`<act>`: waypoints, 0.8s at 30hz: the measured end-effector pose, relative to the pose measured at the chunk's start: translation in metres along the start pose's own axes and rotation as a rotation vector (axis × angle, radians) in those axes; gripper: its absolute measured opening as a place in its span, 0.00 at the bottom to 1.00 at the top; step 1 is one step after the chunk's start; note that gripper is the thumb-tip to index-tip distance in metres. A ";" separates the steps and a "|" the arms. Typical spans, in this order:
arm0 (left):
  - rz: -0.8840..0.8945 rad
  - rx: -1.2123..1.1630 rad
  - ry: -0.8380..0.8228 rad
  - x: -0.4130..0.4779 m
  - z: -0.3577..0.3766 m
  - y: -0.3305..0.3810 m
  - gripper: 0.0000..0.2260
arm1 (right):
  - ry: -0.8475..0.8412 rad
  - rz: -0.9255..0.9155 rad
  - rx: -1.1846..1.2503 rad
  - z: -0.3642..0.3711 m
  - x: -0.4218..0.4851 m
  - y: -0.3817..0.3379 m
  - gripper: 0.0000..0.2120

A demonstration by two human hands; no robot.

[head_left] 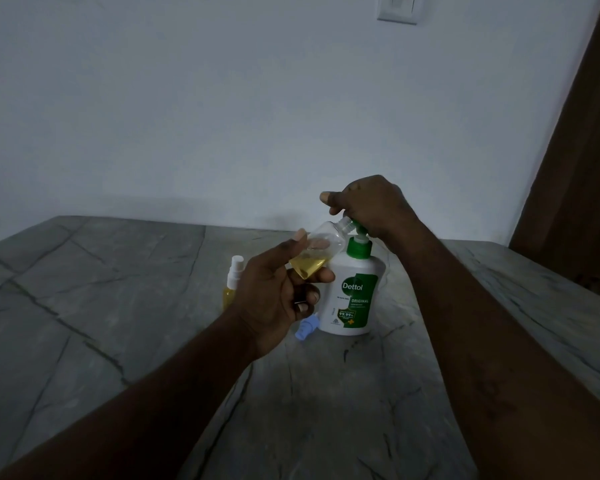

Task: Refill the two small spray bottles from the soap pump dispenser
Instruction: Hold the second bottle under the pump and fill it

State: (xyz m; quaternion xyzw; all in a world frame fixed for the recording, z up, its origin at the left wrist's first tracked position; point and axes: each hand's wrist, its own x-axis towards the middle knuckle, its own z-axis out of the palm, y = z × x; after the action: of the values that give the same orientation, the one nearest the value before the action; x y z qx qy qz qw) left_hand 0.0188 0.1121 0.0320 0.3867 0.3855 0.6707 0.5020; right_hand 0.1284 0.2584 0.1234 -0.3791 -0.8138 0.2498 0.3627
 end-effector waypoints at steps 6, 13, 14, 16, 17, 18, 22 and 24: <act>0.004 -0.003 -0.005 -0.001 0.000 0.000 0.21 | -0.084 0.059 0.030 0.002 0.000 0.004 0.15; 0.002 0.017 0.018 0.000 -0.003 -0.002 0.22 | -0.145 0.154 0.084 0.008 0.000 0.012 0.17; 0.000 0.018 0.015 0.000 -0.003 -0.002 0.23 | -0.141 0.142 0.078 0.008 0.000 0.012 0.16; -0.003 0.021 0.008 0.000 -0.003 -0.003 0.22 | -0.115 0.099 0.044 0.007 0.000 0.010 0.17; 0.000 0.020 0.003 0.000 -0.003 -0.003 0.21 | -0.093 0.077 0.028 0.005 -0.001 0.008 0.17; 0.004 0.016 -0.002 0.000 -0.002 -0.002 0.20 | -0.064 0.053 0.019 0.003 -0.002 0.006 0.18; 0.013 -0.007 -0.023 0.001 -0.002 0.000 0.21 | 0.000 -0.023 -0.025 -0.002 -0.003 0.000 0.19; 0.017 -0.007 -0.026 0.001 -0.003 0.000 0.21 | -0.029 0.016 0.002 -0.001 -0.003 0.000 0.18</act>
State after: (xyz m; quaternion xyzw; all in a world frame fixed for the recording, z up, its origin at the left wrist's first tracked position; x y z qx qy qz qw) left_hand 0.0159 0.1131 0.0312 0.3971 0.3734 0.6711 0.5026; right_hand 0.1305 0.2559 0.1229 -0.3817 -0.8157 0.2590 0.3492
